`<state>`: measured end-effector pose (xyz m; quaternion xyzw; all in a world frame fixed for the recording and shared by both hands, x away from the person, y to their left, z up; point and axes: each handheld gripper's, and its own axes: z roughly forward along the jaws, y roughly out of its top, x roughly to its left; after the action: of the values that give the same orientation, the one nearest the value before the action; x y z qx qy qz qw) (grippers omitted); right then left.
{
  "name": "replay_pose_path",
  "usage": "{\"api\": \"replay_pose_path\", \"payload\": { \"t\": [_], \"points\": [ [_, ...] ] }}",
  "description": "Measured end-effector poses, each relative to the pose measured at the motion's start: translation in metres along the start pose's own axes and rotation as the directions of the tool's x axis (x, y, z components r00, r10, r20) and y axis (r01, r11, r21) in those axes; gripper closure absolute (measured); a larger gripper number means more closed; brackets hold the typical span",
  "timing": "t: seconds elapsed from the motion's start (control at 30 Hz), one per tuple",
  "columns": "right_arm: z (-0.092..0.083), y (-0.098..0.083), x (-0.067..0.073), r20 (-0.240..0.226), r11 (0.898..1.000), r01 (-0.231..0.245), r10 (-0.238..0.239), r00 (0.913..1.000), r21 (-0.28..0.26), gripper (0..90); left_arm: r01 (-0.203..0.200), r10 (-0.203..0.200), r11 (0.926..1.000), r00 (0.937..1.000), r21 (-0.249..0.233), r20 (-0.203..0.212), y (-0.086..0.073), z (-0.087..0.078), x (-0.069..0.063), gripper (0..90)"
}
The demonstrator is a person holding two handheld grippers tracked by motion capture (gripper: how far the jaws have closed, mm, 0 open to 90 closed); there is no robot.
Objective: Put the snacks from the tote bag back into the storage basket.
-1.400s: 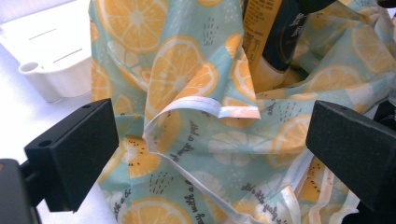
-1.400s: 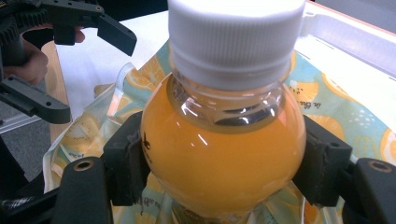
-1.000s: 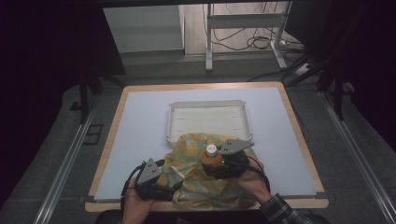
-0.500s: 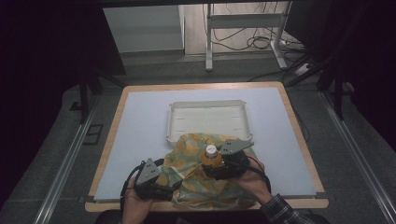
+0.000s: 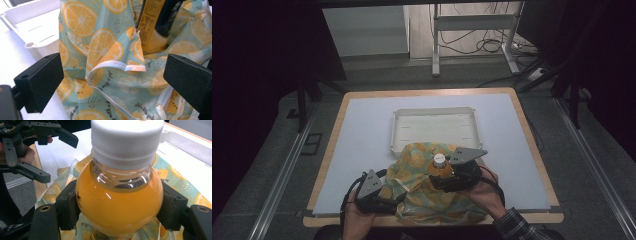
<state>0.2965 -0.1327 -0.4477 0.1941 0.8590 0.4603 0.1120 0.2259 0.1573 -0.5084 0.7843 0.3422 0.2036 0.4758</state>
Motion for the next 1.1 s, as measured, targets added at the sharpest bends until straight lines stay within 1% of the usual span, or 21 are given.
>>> {"api": "replay_pose_path", "payload": {
  "t": [0.2, 0.63, 0.9, 1.1],
  "points": [
    [-0.005, 0.005, 0.001, -0.004, 1.0, 0.002, -0.002, 1.0, -0.001, 29.8, -0.001, 0.001, 1.0, 1.0, -0.008, -0.005, 0.0, -0.001, 0.0, 3.5],
    [-0.02, 0.015, 0.0, -0.008, 1.0, -0.004, 0.004, 1.0, -0.003, 29.8, -0.003, 0.003, 1.0, 1.0, -0.002, -0.005, 0.0, 0.0, 0.0, 3.5],
    [-0.03, 0.024, -0.003, -0.011, 1.0, -0.008, 0.008, 0.9999, -0.011, 29.8, 0.005, -0.005, 1.0, 1.0, 0.008, 0.005, 0.0, 0.002, 0.001, 2.5],
    [-0.037, 0.033, -0.006, -0.008, 1.0, -0.005, 0.005, 1.0, -0.015, 29.8, 0.007, -0.007, 0.9999, 1.0, 0.009, 0.004, 0.0, 0.001, 0.001, 2.3]
  ]
}}
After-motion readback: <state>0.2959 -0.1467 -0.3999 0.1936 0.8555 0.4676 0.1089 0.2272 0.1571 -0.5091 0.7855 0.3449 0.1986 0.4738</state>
